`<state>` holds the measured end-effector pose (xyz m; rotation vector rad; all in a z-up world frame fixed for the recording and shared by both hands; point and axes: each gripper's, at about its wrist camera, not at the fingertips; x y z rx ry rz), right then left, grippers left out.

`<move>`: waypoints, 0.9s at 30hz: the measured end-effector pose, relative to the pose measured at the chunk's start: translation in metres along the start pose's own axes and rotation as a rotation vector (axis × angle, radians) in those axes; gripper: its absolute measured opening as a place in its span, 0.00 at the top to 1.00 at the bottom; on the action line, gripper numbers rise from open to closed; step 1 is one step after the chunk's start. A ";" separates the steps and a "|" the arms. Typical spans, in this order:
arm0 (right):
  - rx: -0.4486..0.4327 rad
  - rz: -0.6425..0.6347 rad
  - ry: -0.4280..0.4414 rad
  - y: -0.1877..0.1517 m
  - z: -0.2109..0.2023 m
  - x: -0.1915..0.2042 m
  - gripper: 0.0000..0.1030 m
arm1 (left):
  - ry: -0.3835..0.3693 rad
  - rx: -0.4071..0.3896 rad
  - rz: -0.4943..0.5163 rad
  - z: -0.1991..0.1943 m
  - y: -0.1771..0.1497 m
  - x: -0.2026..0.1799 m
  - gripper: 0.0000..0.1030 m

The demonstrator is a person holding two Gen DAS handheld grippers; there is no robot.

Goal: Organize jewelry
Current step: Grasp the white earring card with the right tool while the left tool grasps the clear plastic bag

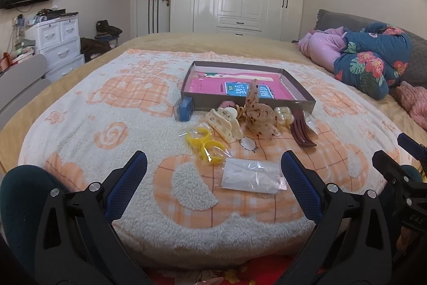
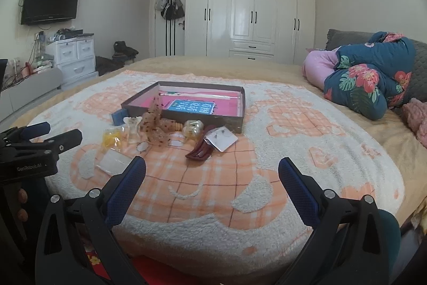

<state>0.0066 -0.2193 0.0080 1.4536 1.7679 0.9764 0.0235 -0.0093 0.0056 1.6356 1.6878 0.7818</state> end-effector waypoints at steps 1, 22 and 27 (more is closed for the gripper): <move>0.008 0.004 -0.006 0.001 0.003 -0.002 0.06 | 0.001 0.007 -0.004 0.002 0.000 0.000 0.11; 0.238 -0.038 0.049 0.037 0.105 -0.040 0.06 | -0.102 0.214 0.103 0.070 0.000 -0.031 0.11; 0.300 -0.047 0.093 0.043 0.135 -0.049 0.06 | -0.112 0.244 0.119 0.081 -0.001 -0.038 0.11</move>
Point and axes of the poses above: each gripper's, at about its wrist camera, not at the fingertips, and z roughly the way its jaws point, x to its left, y to its top, and after that the axes turned 6 degrees about x, right-handed
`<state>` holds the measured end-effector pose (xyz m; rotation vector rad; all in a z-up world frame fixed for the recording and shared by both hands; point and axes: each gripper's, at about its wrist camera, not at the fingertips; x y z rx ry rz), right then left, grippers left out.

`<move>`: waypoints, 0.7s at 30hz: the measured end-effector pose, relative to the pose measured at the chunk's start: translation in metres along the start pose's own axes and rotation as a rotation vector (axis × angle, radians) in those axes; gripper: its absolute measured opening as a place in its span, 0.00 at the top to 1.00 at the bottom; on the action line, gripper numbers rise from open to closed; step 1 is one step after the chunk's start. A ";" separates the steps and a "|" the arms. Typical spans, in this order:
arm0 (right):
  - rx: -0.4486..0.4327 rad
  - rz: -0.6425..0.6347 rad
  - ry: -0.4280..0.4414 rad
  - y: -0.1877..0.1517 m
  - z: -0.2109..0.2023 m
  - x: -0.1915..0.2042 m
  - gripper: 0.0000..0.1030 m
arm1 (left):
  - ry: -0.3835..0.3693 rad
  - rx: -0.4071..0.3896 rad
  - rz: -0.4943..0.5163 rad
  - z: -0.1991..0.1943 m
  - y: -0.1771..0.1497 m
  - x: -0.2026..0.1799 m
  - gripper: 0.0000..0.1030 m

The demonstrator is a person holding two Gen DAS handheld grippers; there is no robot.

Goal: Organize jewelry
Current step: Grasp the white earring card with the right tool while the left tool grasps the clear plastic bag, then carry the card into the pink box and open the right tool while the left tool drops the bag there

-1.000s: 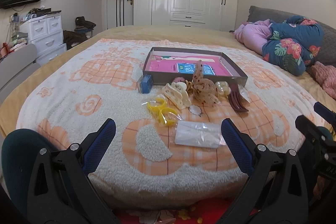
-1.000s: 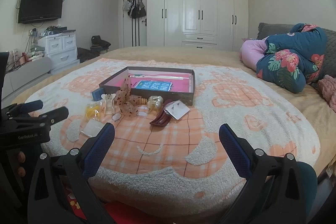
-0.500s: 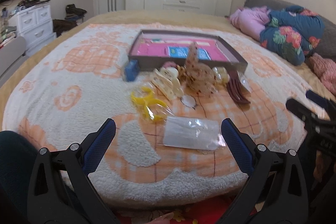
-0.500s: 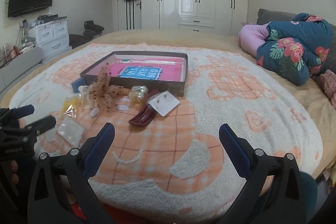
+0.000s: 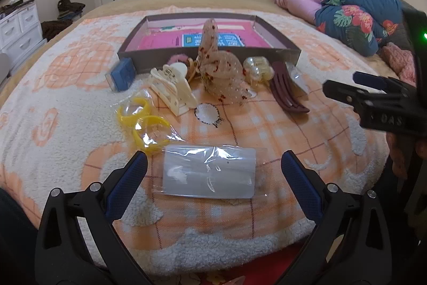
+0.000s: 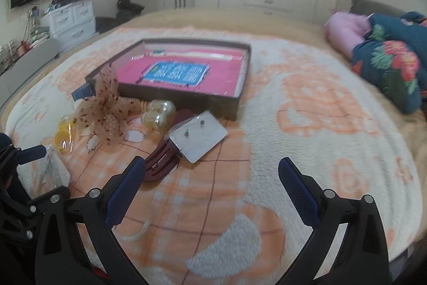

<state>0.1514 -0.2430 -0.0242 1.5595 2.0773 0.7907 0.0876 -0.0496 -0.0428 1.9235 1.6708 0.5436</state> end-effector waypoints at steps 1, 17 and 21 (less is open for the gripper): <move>0.017 -0.001 0.014 0.003 0.007 -0.002 0.06 | 0.001 0.013 0.001 0.003 0.000 -0.001 0.11; 0.085 -0.113 0.122 0.040 0.066 -0.011 0.16 | 0.011 0.059 0.019 0.014 0.001 0.001 0.27; 0.104 -0.093 0.164 0.040 0.072 -0.016 0.29 | -0.023 0.059 0.024 0.010 0.001 -0.003 0.28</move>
Point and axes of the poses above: each gripper's, at about its wrist camera, not at the fingertips, and z roughly the way its jaws point, x to its left, y to its top, and after that the axes turned 6 degrees about x, right-handed
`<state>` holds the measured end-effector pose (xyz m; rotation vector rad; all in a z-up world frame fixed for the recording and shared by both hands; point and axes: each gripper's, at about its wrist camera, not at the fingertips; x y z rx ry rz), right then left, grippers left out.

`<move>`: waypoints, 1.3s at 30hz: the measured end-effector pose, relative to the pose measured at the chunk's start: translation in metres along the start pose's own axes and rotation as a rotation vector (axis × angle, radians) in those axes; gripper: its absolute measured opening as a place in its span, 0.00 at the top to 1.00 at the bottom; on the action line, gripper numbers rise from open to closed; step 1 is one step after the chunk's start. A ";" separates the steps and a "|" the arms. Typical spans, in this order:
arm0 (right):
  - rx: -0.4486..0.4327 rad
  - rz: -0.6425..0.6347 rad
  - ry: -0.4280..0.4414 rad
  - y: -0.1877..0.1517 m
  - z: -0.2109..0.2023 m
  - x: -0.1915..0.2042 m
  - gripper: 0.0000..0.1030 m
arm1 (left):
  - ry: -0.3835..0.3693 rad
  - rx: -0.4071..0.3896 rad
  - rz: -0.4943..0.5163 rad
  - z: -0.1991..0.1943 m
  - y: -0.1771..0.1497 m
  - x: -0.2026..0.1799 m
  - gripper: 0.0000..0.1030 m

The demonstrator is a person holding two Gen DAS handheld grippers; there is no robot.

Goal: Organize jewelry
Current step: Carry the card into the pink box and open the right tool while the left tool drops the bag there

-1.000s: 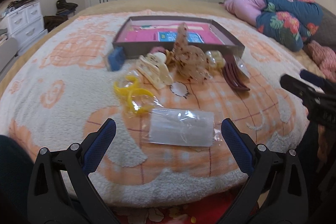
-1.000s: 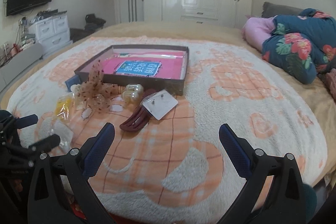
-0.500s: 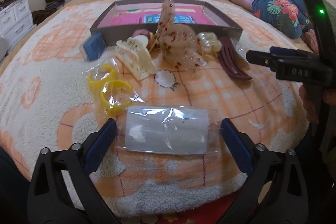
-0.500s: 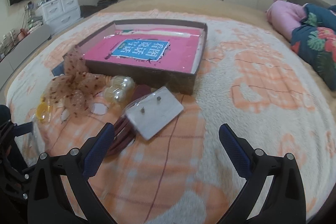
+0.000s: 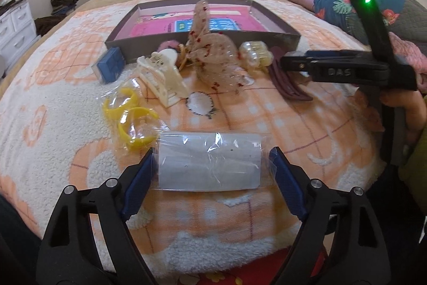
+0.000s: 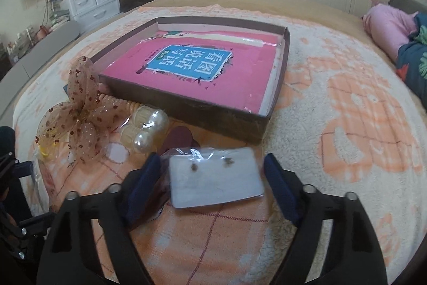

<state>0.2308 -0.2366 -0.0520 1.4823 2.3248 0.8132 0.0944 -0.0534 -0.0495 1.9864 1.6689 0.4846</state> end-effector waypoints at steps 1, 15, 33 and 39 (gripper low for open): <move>0.003 0.005 0.011 -0.002 0.001 -0.002 0.30 | -0.009 0.000 0.004 -0.001 0.001 -0.002 0.28; -0.099 0.121 0.019 -0.020 -0.038 -0.031 0.36 | -0.047 -0.075 0.032 -0.022 0.030 -0.019 0.28; -0.168 0.124 0.001 0.031 -0.049 -0.011 0.36 | -0.001 -0.185 -0.143 -0.018 0.109 0.063 0.28; -0.166 0.119 -0.016 0.051 -0.038 0.000 0.36 | 0.013 -0.187 -0.171 -0.004 0.135 0.086 0.28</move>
Point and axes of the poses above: each gripper's, at about its wrist camera, not at the fingertips, and z roughly the way its jaws point, x to its left, y to its top, and after that the axes turned 6 degrees about x, right-handed
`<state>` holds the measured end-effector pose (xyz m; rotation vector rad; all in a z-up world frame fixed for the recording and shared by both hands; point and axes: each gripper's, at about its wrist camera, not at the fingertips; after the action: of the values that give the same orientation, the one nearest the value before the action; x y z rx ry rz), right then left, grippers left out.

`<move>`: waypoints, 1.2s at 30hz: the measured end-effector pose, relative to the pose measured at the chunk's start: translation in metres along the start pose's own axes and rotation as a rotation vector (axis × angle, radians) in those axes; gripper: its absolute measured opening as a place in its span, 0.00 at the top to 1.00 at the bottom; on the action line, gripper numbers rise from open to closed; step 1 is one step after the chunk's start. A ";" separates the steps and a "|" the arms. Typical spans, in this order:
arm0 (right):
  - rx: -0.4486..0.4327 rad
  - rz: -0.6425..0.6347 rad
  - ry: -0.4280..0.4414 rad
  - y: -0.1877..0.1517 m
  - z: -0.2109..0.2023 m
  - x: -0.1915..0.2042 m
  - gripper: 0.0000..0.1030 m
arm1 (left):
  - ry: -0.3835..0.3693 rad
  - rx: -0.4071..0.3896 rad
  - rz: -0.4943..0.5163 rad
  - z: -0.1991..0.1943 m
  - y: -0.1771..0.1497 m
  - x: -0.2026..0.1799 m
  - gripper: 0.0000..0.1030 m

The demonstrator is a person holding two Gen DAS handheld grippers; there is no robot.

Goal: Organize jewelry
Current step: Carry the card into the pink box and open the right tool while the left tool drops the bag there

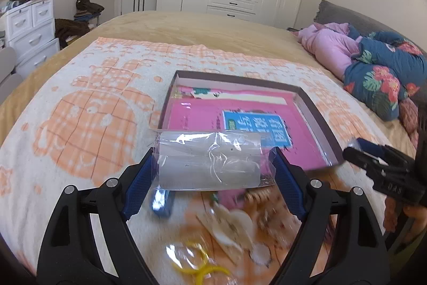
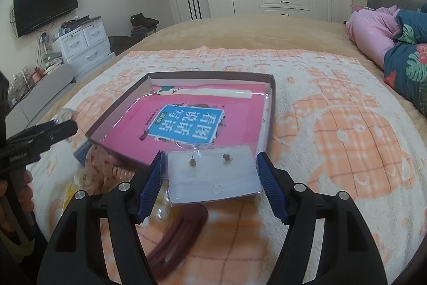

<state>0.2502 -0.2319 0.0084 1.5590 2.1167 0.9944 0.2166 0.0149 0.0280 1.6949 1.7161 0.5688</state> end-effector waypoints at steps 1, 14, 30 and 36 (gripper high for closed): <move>-0.001 0.000 -0.003 0.003 0.003 0.002 0.36 | 0.001 0.001 0.001 0.005 0.005 0.002 0.28; 0.061 0.023 -0.044 0.027 0.054 0.009 0.35 | 0.013 0.050 0.023 0.067 0.039 0.013 0.27; 0.100 0.050 -0.086 0.030 0.087 0.011 0.28 | 0.022 0.102 0.054 0.092 0.034 0.016 0.24; 0.079 0.064 -0.083 0.025 0.076 0.010 0.22 | 0.021 0.090 0.063 0.088 0.033 0.014 0.22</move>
<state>0.3121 -0.1933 -0.0260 1.6847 2.0850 0.8607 0.3034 0.0186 -0.0116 1.8174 1.7312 0.5479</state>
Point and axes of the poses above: each gripper's, at about its wrist camera, not at the fingertips, and z roughly the way its jaws point, x to its left, y to its top, and after that the axes turned 6 degrees about x, right-handed
